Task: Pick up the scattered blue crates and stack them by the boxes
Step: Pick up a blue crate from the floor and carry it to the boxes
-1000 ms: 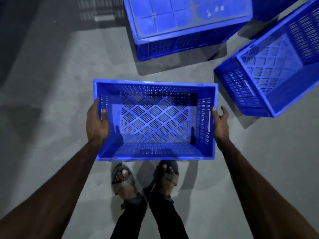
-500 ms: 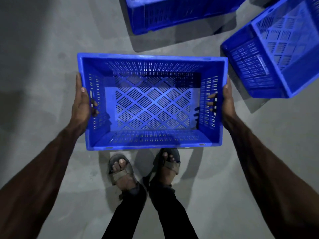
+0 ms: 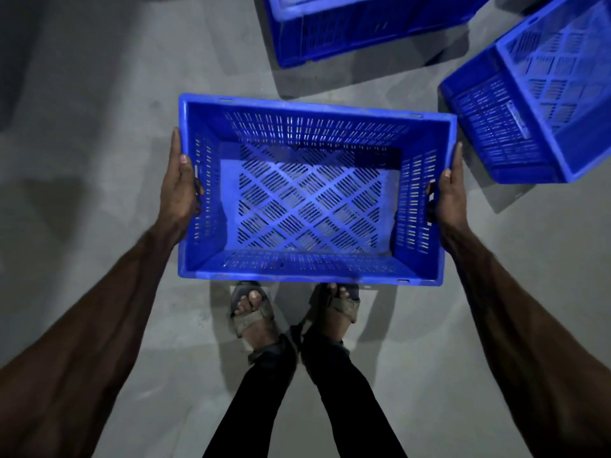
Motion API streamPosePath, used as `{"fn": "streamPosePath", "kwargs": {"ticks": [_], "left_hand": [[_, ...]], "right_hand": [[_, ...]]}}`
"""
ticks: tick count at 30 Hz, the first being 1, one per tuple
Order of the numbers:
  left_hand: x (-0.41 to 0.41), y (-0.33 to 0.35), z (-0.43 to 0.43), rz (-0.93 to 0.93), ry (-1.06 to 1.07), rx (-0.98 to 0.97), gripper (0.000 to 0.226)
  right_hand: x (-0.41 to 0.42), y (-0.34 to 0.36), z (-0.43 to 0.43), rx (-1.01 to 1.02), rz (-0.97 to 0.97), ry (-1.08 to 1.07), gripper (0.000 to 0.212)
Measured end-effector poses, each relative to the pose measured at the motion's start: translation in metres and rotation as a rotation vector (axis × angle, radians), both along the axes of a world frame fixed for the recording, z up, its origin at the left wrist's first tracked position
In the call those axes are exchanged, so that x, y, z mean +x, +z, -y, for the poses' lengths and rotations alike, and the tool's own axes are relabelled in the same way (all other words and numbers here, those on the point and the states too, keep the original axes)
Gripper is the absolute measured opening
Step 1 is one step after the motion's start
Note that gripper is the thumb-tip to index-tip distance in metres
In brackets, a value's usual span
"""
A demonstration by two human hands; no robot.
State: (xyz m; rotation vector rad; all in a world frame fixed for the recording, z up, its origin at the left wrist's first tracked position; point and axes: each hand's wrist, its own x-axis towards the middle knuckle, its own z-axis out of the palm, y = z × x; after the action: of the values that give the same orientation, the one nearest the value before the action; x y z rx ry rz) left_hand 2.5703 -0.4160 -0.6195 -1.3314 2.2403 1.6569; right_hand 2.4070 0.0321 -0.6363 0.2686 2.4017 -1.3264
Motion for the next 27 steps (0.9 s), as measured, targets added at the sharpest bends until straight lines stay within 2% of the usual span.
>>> {"fn": "streamPosePath", "kwargs": {"ticks": [5, 8, 11, 14, 22, 27], "left_hand": [[0.013, 0.077, 0.001, 0.038, -0.019, 0.001, 0.043], [0.021, 0.126, -0.002, 0.041, -0.013, 0.011, 0.043], [0.031, 0.203, -0.004, 0.03, -0.012, 0.019, 0.046], [0.041, 0.287, -0.004, 0.029, -0.001, 0.013, 0.043], [0.058, 0.503, 0.011, -0.062, -0.054, -0.002, 0.041], [0.067, 0.603, 0.012, -0.207, -0.116, 0.059, 0.043]], "right_hand": [[0.01, 0.083, 0.004, 0.013, 0.035, -0.002, 0.046], [0.016, 0.134, 0.006, -0.008, 0.078, -0.002, 0.049], [0.016, 0.214, -0.001, -0.017, 0.097, -0.021, 0.056], [0.02, 0.305, 0.0, -0.009, 0.111, -0.02, 0.051], [0.055, 0.536, 0.005, -0.007, -0.029, -0.012, 0.05], [0.089, 0.636, -0.005, -0.089, -0.114, -0.073, 0.053]]}}
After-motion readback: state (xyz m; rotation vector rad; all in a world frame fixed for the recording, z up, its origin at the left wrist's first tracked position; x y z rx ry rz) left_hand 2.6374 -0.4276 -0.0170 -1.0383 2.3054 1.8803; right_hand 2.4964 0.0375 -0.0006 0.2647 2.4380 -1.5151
